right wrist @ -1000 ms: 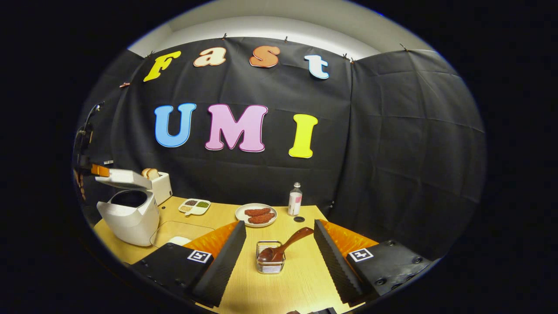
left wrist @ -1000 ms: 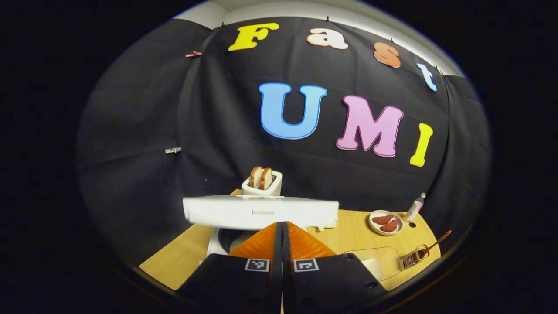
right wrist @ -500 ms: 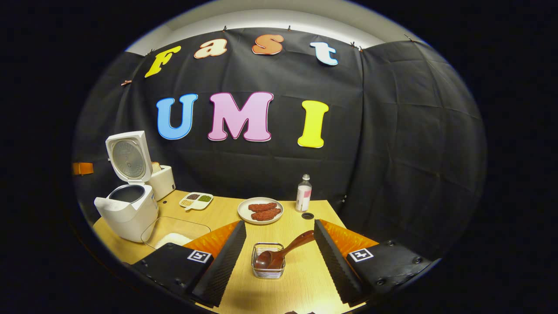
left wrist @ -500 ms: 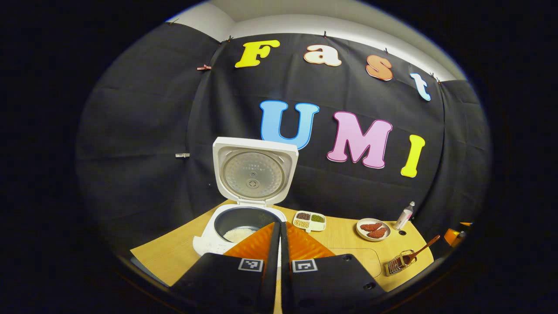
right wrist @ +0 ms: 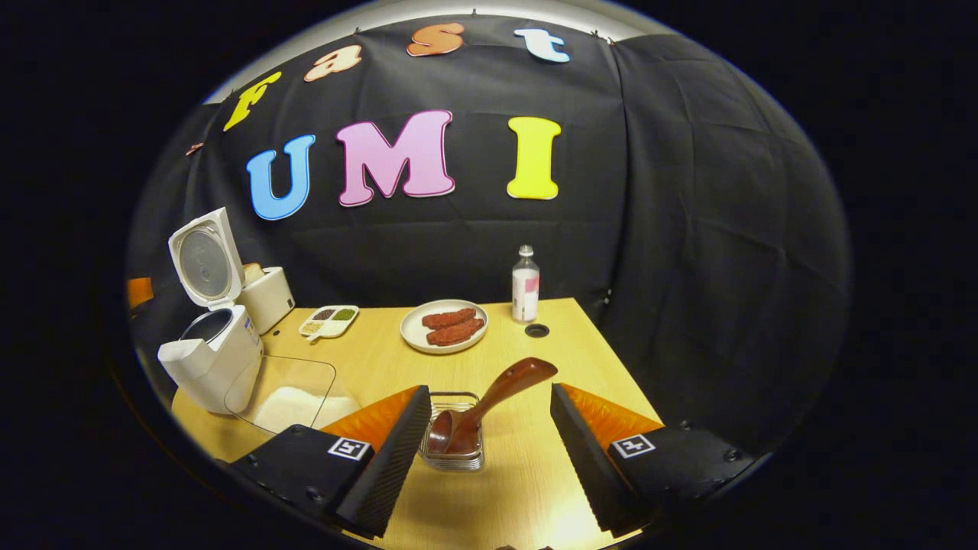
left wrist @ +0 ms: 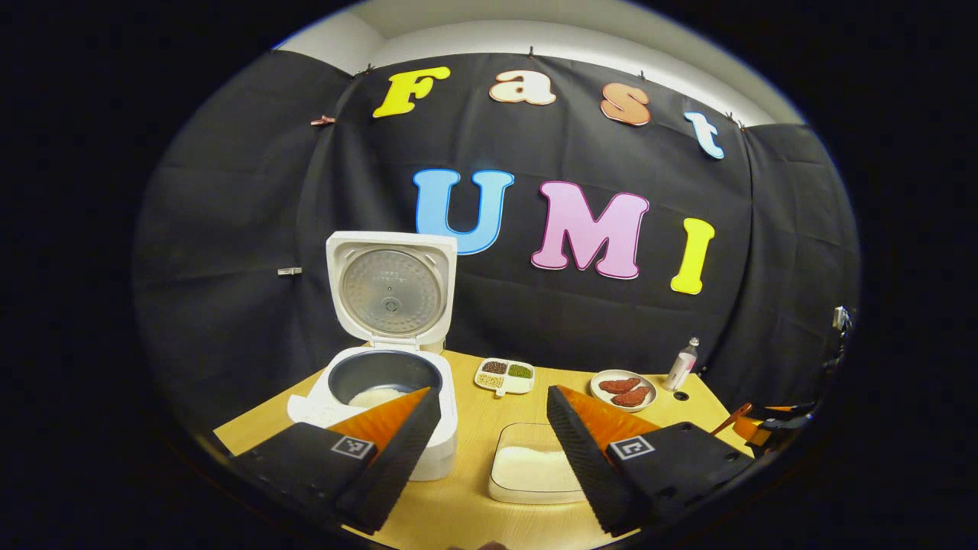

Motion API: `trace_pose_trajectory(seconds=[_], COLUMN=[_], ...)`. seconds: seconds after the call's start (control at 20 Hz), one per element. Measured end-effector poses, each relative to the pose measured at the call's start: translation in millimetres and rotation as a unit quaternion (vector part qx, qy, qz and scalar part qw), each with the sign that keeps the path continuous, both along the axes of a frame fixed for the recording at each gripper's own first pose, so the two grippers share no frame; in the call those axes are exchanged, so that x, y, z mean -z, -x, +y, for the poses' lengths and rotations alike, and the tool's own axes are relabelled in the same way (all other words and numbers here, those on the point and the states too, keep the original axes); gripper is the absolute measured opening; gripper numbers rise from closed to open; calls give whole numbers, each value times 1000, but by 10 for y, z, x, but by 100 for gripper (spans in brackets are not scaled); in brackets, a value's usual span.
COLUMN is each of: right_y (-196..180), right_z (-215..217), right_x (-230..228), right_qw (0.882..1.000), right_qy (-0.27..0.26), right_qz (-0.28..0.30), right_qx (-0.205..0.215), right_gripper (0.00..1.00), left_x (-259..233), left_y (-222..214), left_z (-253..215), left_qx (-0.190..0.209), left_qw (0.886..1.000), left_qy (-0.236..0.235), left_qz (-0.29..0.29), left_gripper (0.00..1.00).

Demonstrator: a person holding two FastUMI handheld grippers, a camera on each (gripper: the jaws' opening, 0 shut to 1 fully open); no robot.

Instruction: Close the left gripper, press the button to open the rice cooker; take a wooden spoon from the chopstick holder with the right hand, scoop a spoonful of rice and pour it into the rice cooker, then put the wooden spoon back into the chopstick holder.

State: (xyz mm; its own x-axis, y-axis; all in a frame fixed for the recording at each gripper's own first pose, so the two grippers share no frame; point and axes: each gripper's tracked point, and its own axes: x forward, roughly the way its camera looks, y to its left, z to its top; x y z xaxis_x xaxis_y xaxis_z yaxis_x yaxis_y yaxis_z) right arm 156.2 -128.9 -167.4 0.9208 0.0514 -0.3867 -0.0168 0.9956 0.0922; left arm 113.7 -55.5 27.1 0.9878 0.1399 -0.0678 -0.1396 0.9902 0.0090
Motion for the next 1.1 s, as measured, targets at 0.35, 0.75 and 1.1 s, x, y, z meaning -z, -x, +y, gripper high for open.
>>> trace_pose_trajectory(seconds=[0.35,0.75,1.1], right_y=[-381,-733,-866], right_z=[68,261,296], right_x=[478,768,694], right_qw=[998,986,990], right_qy=[-53,-147,-129], right_qz=[37,76,49], right_qx=[-18,-22,-24], right_gripper=[99,96,51], left_x=[93,480,720], left_y=[75,395,547], left_z=[-202,-264,-497], left_qx=[-14,-53,-54], left_qw=[999,994,990], left_qy=[-26,-46,-67], left_qz=[28,85,116], left_gripper=[96,96,96])
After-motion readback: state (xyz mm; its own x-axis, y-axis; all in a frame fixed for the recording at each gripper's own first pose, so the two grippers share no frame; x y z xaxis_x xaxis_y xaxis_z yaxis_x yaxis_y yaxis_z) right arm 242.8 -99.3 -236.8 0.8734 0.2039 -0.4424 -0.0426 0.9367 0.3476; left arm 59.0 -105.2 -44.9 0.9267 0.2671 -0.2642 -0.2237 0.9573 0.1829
